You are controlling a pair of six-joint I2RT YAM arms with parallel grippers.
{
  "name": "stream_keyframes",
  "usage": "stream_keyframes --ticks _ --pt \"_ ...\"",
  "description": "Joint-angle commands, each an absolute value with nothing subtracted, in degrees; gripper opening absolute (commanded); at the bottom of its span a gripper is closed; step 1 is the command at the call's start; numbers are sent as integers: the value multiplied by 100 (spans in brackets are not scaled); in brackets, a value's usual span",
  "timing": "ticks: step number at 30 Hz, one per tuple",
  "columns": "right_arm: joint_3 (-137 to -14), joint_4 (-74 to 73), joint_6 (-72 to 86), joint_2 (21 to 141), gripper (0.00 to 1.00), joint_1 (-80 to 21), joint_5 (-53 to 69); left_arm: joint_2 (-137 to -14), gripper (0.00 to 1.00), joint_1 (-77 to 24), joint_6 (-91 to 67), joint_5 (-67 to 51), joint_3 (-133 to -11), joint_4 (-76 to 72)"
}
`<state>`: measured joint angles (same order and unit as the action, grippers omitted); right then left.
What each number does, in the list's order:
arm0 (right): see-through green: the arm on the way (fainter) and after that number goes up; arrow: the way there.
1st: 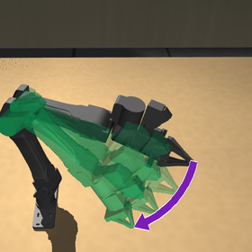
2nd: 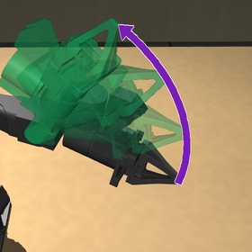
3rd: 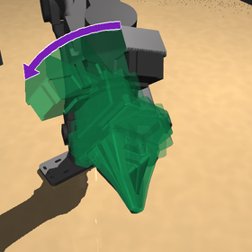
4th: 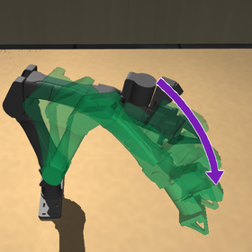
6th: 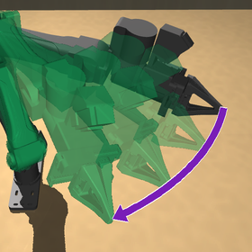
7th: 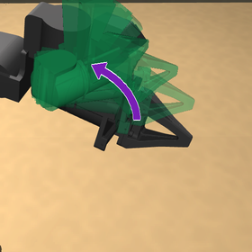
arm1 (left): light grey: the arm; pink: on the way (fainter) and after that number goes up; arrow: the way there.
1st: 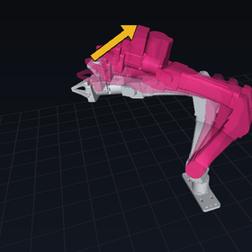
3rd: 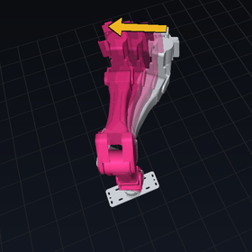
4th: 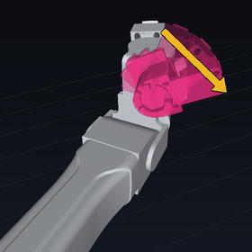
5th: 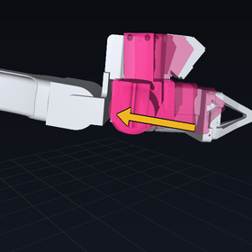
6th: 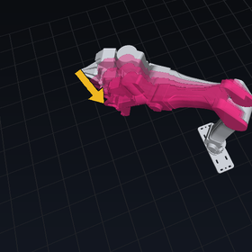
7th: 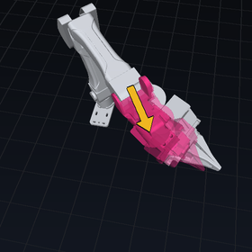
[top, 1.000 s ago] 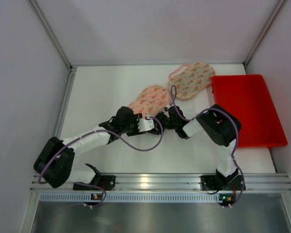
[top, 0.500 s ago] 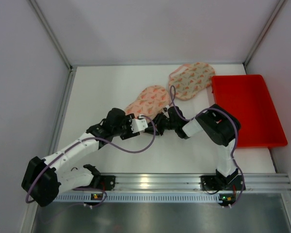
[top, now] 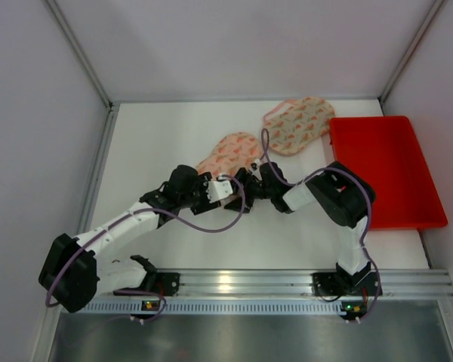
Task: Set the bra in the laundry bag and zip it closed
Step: Zip the zipper on the laundry bag.
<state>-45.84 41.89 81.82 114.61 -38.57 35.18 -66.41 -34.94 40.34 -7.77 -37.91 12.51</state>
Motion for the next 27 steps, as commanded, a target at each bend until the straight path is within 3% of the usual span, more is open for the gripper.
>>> stream_keyframes --ticks 1,6,16,20,24,27 --pt "-4702 3877 7656 10900 88 -3894 3489 -6741 64 -3472 3824 -1019 -4166 1116" --pt "-4720 2939 6953 10547 97 -3771 3463 -6540 63 -3393 3376 -1510 -4368 1607" --pt "-5159 924 5336 10003 92 -3094 3903 -6100 63 -3287 3706 -2522 -4439 2478" --pt "-5010 1186 5335 9931 90 -2874 3613 -5959 63 -3287 4604 -2733 -4254 2470" --pt "-4992 2186 5712 10579 86 -2891 3516 -6091 64 -3313 5359 -2979 -4219 2470" --pt "-5203 2671 6046 11011 79 -2909 3612 -6179 64 -3401 6492 -2918 -4096 2444"
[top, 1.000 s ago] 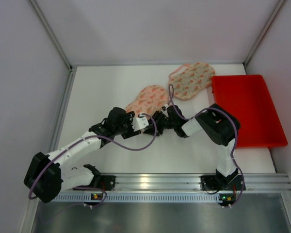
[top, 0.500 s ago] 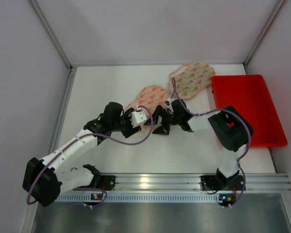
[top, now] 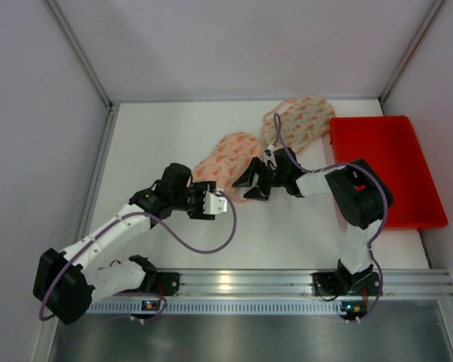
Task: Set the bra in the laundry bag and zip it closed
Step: Zip the zipper on the laundry bag.
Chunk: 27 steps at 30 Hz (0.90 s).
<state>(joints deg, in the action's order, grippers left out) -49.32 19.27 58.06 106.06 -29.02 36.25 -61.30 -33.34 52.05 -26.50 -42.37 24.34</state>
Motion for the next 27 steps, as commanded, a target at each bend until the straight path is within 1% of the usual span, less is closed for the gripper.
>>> stream_keyframes --ticks 1,6,7,8,10,14,15,17,18,20,21,23,24,27 --pt "-5281 2707 6099 11074 79 -2927 3604 -6187 64 -3471 7078 -2857 -4026 2348" --pt "-5361 2926 6319 11311 74 -3023 3604 -6126 64 -3603 8769 -2734 -3526 1697" --pt "-5353 3109 6432 11346 69 -3023 3621 -6109 64 -3682 9172 -2716 -3429 1374" --pt "-5344 3181 6494 11373 67 -3041 3621 -6074 64 -3726 9376 -2681 -3306 1188" --pt "-5318 3375 6600 11426 60 -3041 3639 -6038 64 -3858 9963 -2558 -2937 645" --pt "-5282 3568 6750 11505 44 -3041 3639 -6108 64 -3929 10625 -2593 -2506 54" --pt "-5282 3621 6837 11514 36 -3041 3639 -6134 64 -3946 10870 -2558 -2383 -156" --pt "-5282 3770 6952 11549 28 -3059 3647 -6248 64 -3955 11065 -2496 -2023 -699" --pt "-5282 3814 7048 11575 20 -3076 3639 -6301 64 -3955 11179 -2470 -1943 -895" --pt "-5282 3910 7136 11584 14 -3085 3656 -6424 64 -3955 11197 -2417 -1758 -1298" --pt "-5282 3946 7232 11601 9 -3102 3665 -6477 64 -3955 11215 -2391 -1723 -1405" --pt "-5273 4007 7312 11610 4 -3120 3691 -6626 64 -3955 11215 -2286 -1644 -1625" --pt "-5265 4017 7400 11619 0 -3138 3691 -6688 64 -3955 11206 -2233 -1609 -1852" --pt "-5230 4096 7514 11628 0 -3164 3700 -6925 64 -3955 11127 -2083 -1529 -2370"
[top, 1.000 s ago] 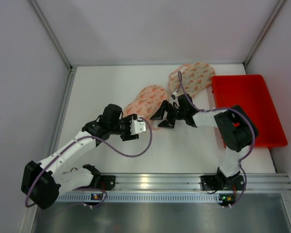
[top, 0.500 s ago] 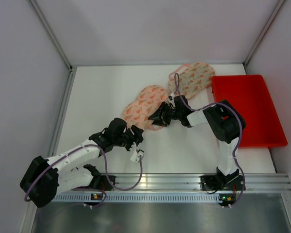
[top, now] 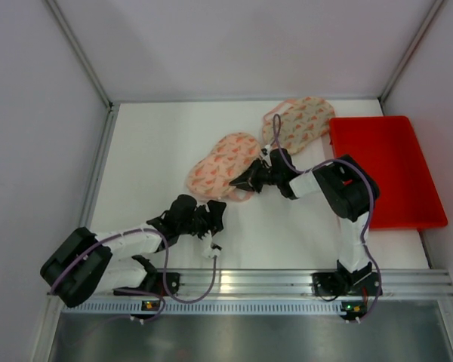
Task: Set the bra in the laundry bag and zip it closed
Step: Zip the zipper on the laundry bag.
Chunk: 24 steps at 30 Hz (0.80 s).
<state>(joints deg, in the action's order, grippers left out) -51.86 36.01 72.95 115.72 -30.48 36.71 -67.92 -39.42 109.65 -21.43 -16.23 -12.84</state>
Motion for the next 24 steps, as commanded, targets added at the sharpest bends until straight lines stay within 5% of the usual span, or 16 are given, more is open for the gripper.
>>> stream_keyframes --ticks 1,24 --pt "-5221 4096 7523 11611 0 -3173 3691 -7030 64 -3955 11101 -2057 -1521 -2477" --pt "-5010 4140 7928 11610 0 -3357 3604 -7630 52 -3911 10995 -1740 -1415 -3313"
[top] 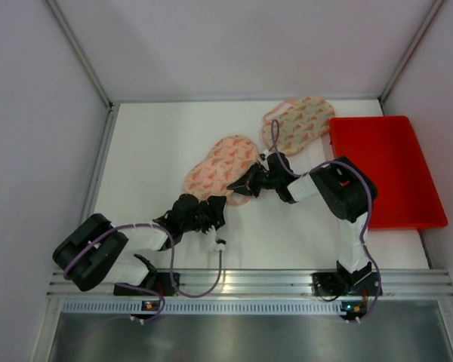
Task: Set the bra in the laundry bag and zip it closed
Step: Zip the zipper on the laundry bag.
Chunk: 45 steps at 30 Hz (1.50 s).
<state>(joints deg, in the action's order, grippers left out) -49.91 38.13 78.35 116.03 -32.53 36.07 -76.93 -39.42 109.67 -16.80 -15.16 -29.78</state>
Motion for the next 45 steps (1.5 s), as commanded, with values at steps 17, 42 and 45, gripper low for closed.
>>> stream_keyframes --ticks 17,42,45 --pt "-5080 4166 7963 11698 0 -3349 3639 -7137 41 -3911 10872 -1986 -1283 -3208" --pt "-5159 4166 7989 11804 0 -3349 3691 -7058 52 -3902 11135 -1863 -1574 -2057" --pt "-5150 4175 7989 11804 0 -3349 3700 -7005 55 -3894 11206 -1863 -1512 -2057"
